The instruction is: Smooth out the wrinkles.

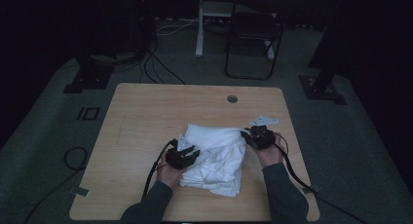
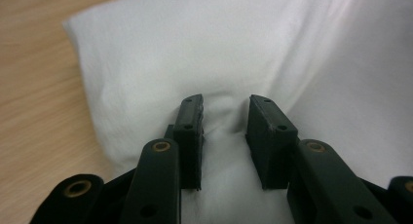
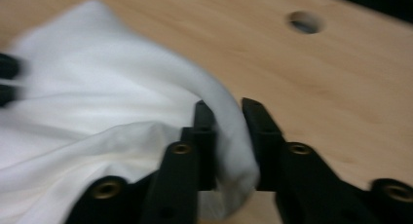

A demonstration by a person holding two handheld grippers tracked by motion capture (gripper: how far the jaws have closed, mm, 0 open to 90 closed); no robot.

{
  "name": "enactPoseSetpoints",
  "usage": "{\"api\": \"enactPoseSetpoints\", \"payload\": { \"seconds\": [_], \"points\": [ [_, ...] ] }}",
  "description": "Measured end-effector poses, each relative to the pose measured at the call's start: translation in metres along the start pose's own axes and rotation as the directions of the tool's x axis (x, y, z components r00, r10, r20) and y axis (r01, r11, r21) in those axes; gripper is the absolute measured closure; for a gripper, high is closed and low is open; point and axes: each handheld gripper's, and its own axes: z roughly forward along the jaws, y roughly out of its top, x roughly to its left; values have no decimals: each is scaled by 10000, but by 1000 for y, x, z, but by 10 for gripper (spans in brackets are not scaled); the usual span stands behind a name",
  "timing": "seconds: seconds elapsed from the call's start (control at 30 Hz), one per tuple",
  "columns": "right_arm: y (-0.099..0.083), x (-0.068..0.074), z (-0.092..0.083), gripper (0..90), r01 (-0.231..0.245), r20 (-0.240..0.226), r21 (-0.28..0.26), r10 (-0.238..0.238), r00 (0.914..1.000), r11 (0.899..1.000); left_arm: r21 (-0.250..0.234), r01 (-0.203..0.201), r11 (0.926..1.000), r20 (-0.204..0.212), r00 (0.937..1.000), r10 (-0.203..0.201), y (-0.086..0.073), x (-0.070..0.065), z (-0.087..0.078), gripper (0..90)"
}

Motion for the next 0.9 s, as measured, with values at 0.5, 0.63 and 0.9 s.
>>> {"api": "enactPoseSetpoints", "payload": {
  "seconds": [0.5,0.63,0.9],
  "points": [
    [3,43,-23,458,-623,-2322,-1752,202,9725,9826,128,445,9989,-1448,9886,-421,30,17,31,681],
    [2,60,-15,355,-394,-2997,-1753,-152,9539,9837,149,524,9985,-1338,9897,-499,31,19,32,674],
    [-4,63,18,766,-201,-3050,-279,107,9523,9994,-56,760,9971,-1049,9916,-762,28,23,30,669]
  ]
}}
